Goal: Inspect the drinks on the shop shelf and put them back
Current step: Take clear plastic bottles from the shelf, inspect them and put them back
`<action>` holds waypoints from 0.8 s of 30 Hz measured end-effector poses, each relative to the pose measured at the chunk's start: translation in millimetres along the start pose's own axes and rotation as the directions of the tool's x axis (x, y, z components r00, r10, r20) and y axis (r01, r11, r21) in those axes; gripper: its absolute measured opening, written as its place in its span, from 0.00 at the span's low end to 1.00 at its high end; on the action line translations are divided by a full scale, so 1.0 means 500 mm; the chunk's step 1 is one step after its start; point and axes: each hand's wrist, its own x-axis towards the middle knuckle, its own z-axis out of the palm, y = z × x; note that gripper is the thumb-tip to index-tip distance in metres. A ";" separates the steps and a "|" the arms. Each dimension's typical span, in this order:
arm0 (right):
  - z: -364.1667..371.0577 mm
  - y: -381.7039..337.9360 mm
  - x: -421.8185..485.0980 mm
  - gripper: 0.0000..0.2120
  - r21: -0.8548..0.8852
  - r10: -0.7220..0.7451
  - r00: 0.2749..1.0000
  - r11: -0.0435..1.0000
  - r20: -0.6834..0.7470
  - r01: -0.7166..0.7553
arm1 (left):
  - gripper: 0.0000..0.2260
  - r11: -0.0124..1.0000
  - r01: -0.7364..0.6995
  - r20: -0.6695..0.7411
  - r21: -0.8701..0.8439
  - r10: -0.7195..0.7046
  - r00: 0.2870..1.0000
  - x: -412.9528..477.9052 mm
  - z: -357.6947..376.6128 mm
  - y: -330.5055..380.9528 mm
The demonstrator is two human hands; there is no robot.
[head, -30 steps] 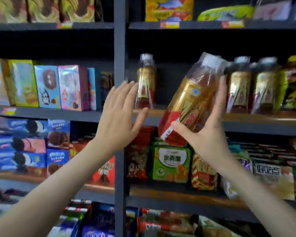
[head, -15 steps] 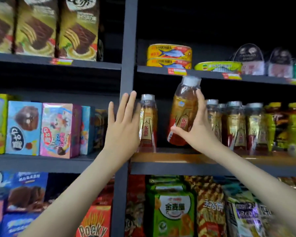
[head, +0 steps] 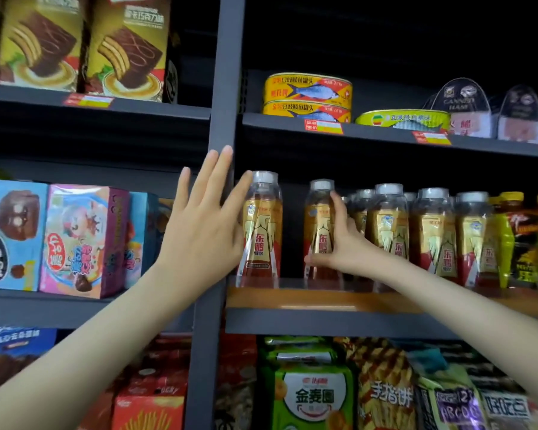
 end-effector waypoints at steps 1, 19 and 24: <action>0.000 -0.001 0.001 0.60 -0.027 0.003 1.000 1.000 -0.008 -0.003 | 0.28 1.000 0.019 -0.006 -0.002 -0.019 1.000 0.006 0.000 0.002; 0.074 0.040 0.196 0.61 -0.204 0.162 0.987 0.966 -0.009 -0.161 | 0.27 0.996 0.061 -0.047 0.072 -0.058 0.997 0.002 0.040 0.019; 0.096 0.065 0.256 0.61 -0.204 0.229 0.973 0.951 -0.031 -0.230 | 0.26 0.997 0.051 -0.057 0.061 -0.048 0.997 -0.003 0.042 0.016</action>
